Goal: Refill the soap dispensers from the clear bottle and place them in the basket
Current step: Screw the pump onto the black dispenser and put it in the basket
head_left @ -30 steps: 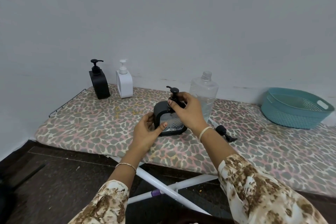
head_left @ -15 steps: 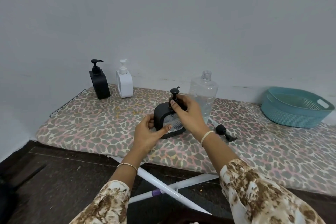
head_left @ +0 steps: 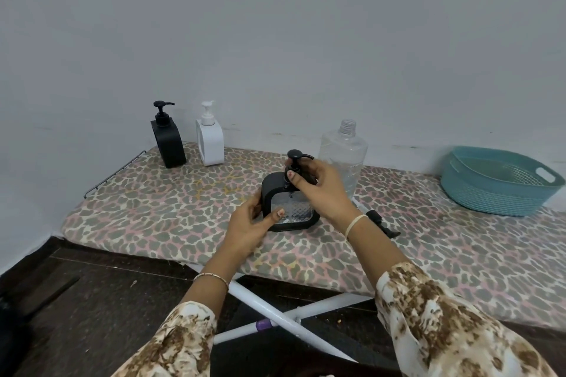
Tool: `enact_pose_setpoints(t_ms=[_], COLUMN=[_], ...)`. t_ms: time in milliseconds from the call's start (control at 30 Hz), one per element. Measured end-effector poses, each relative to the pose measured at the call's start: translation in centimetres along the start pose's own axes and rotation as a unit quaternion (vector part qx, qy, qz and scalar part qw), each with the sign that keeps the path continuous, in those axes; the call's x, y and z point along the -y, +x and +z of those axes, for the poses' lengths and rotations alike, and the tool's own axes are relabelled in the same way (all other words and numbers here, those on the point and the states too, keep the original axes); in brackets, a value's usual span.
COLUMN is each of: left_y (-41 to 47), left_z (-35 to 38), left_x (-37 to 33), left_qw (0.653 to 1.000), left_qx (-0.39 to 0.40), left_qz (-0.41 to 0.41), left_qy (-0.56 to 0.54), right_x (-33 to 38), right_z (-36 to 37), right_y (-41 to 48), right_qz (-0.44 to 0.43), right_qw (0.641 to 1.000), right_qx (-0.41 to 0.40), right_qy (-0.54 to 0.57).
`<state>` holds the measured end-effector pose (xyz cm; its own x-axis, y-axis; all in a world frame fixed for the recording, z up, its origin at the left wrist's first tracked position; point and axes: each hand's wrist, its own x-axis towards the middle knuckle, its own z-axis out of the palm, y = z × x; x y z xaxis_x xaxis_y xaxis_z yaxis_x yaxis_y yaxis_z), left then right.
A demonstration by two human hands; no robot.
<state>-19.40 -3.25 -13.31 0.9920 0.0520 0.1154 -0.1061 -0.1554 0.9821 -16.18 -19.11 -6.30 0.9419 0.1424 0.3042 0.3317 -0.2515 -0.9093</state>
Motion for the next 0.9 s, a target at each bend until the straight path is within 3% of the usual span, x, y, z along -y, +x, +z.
enact_pose_setpoints(t_ms=[300, 533, 700, 900], left_y=[0.4, 0.4, 0.4, 0.2], left_z=[0.3, 0.7, 0.6, 0.5], left_x=[0.1, 0.0, -0.1, -0.1], left_qw=[0.999, 0.997, 0.997, 0.998], left_qx=[-0.049, -0.073, -0.066, -0.060], left_qz=[-0.013, -0.001, -0.009, -0.007], left_qy=[-0.007, 0.024, 0.028, 0.036], right_x=[0.2, 2.0, 2.3, 2.6], right_z=[0.4, 0.9, 0.8, 1.2], right_y=[0.4, -0.7, -0.7, -0.8], right_qz=[0.001, -0.004, -0.021, -0.049], right_qw=[0.990, 0.950, 0.942, 0.900], right_qx=[-0.088, -0.157, -0.129, -0.063], right_qy=[-0.106, -0.269, -0.310, -0.430])
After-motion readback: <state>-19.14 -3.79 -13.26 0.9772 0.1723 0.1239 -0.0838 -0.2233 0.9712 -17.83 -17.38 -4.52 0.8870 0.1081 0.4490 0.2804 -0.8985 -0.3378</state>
